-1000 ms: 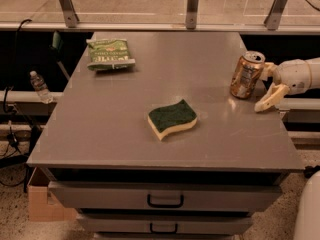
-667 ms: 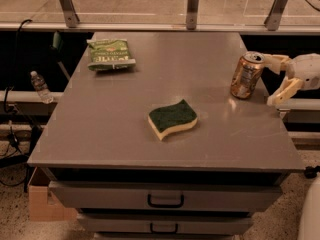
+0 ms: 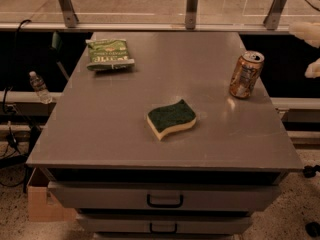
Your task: Place orange can upright
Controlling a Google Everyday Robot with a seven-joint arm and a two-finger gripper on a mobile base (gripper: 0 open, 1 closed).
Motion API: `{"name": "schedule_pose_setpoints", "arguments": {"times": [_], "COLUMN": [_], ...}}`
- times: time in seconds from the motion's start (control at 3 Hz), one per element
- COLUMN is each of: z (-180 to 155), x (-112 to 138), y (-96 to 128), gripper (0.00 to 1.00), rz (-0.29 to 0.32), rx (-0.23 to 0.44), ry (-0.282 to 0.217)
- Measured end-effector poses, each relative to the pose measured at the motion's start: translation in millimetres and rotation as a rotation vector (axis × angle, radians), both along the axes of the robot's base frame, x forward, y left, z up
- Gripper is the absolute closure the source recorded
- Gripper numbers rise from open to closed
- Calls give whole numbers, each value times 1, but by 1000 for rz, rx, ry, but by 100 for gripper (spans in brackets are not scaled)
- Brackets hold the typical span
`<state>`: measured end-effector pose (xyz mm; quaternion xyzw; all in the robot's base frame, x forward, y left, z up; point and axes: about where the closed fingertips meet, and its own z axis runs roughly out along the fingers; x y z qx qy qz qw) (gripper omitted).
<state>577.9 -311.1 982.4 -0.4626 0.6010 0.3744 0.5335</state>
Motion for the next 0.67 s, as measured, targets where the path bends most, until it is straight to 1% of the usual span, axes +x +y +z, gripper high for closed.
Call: {"name": "schedule_pose_setpoints", "arguments": {"times": [0.33, 0.67], "z": [61, 65], "x": [-33, -32], "y": [-12, -11], "gripper": [0, 0], "rz": [-56, -62], "rx": [25, 28], "ry": [-49, -54]}}
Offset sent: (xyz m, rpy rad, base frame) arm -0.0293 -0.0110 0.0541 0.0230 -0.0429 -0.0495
